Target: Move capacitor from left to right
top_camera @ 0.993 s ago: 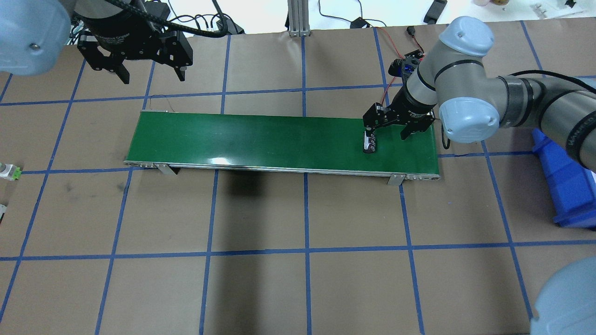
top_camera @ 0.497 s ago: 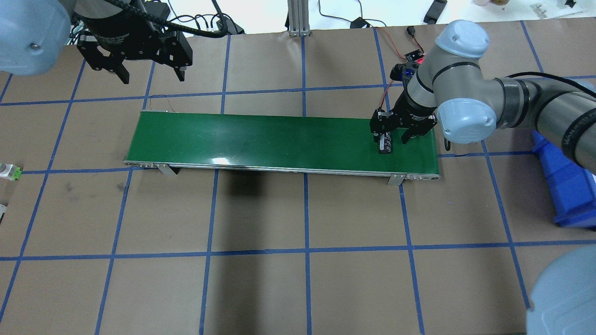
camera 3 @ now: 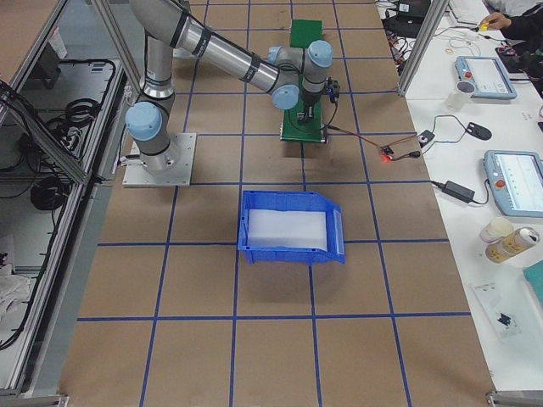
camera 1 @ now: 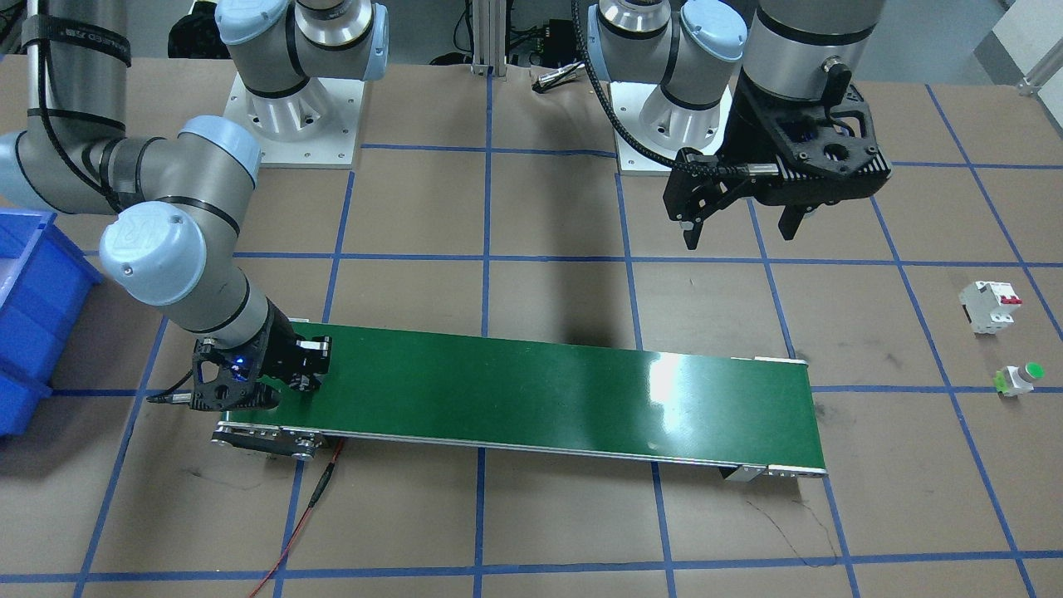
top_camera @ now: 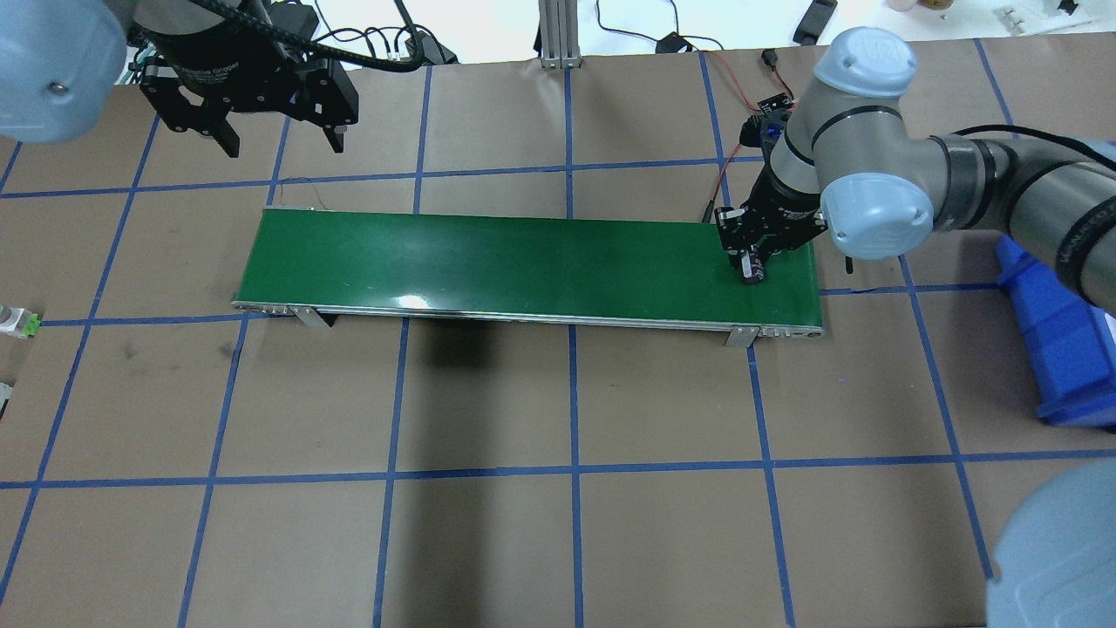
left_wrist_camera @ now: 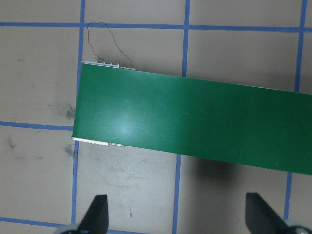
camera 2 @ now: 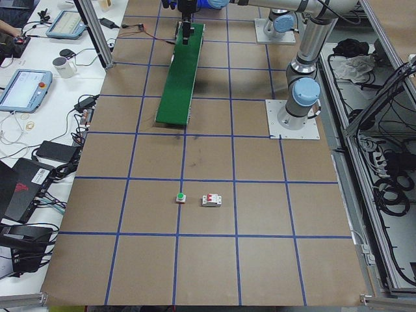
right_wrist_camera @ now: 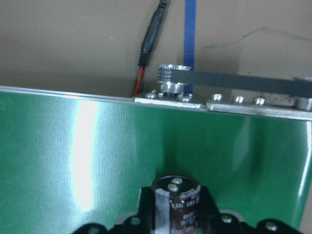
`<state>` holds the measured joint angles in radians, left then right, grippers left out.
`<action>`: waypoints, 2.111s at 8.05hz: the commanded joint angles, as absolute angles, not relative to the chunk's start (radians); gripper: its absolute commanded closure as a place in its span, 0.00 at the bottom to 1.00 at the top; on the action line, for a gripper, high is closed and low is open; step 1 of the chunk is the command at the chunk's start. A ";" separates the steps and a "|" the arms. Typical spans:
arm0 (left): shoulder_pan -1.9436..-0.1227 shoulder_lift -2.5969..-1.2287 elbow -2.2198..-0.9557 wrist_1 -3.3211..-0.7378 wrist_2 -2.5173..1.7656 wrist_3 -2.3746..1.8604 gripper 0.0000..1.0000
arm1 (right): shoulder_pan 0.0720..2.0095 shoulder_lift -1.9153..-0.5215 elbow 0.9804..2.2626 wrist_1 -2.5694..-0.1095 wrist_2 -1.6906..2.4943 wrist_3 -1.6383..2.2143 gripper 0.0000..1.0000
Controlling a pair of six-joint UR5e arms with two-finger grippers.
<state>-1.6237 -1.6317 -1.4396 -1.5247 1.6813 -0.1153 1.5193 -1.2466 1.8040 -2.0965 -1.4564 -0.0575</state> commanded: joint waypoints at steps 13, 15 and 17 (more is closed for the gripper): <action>-1.621 -1.634 -1.442 -1.525 1.681 -0.115 0.00 | 0.862 -1.190 1.666 -2.095 -1.678 -1.263 0.00; -1.621 -1.635 -1.442 -1.523 1.681 -0.115 0.00 | 0.876 -1.282 1.664 -1.983 -1.661 -1.199 0.00; -1.620 -1.635 -1.442 -1.523 1.681 -0.115 0.00 | 0.957 -1.434 1.648 -1.744 -1.616 -0.975 0.00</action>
